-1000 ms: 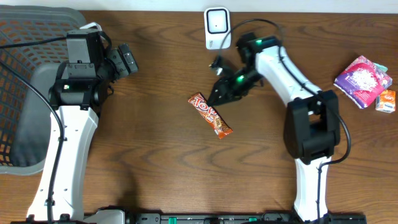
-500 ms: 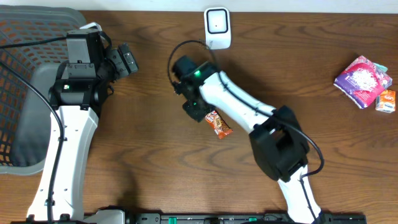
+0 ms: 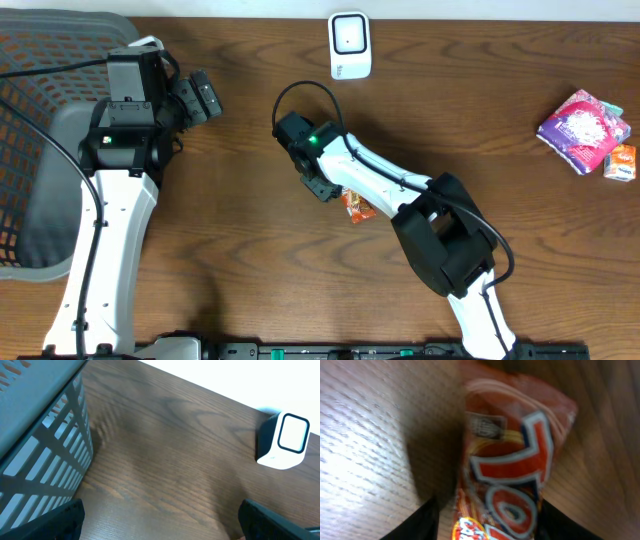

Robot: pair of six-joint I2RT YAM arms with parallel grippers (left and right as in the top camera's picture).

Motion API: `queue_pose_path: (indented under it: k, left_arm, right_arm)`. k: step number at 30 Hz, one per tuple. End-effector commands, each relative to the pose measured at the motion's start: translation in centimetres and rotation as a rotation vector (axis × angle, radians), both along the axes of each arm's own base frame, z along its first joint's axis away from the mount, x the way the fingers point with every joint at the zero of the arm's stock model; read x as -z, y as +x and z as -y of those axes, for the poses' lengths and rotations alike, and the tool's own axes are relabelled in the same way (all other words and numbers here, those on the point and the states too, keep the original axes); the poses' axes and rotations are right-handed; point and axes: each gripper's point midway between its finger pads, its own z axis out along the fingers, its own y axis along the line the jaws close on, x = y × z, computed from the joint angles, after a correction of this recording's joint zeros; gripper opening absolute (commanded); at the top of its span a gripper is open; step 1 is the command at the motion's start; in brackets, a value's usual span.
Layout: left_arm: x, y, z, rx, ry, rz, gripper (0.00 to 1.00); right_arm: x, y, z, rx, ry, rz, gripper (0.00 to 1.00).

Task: Scan the item barcode

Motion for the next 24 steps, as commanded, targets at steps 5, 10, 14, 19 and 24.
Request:
queue_pose_path:
  k: [5, 10, 14, 19, 24]
  left_arm:
    - [-0.3, 0.2, -0.1, -0.005, 0.002, 0.007, 0.98]
    - [-0.3, 0.2, -0.1, -0.005, 0.002, 0.007, 0.98]
    - [-0.3, 0.2, -0.1, -0.005, 0.002, 0.007, 0.98]
    - [-0.3, 0.2, -0.1, -0.005, 0.002, 0.007, 0.98]
    - [-0.3, 0.2, -0.1, -0.005, 0.002, 0.007, 0.98]
  right_arm:
    - [1.4, -0.9, 0.7, 0.164, 0.021, -0.01, 0.02]
    - [0.2, -1.0, -1.3, 0.212, 0.208, -0.147, 0.01]
    - [-2.9, -1.0, -2.7, 0.217, 0.435, -0.346, 0.01]
    - [-6.9, -0.2, -2.7, 0.193, 0.791, -0.557, 0.01]
    - [-9.6, 1.4, 0.3, 0.234, 1.017, -0.636, 0.01]
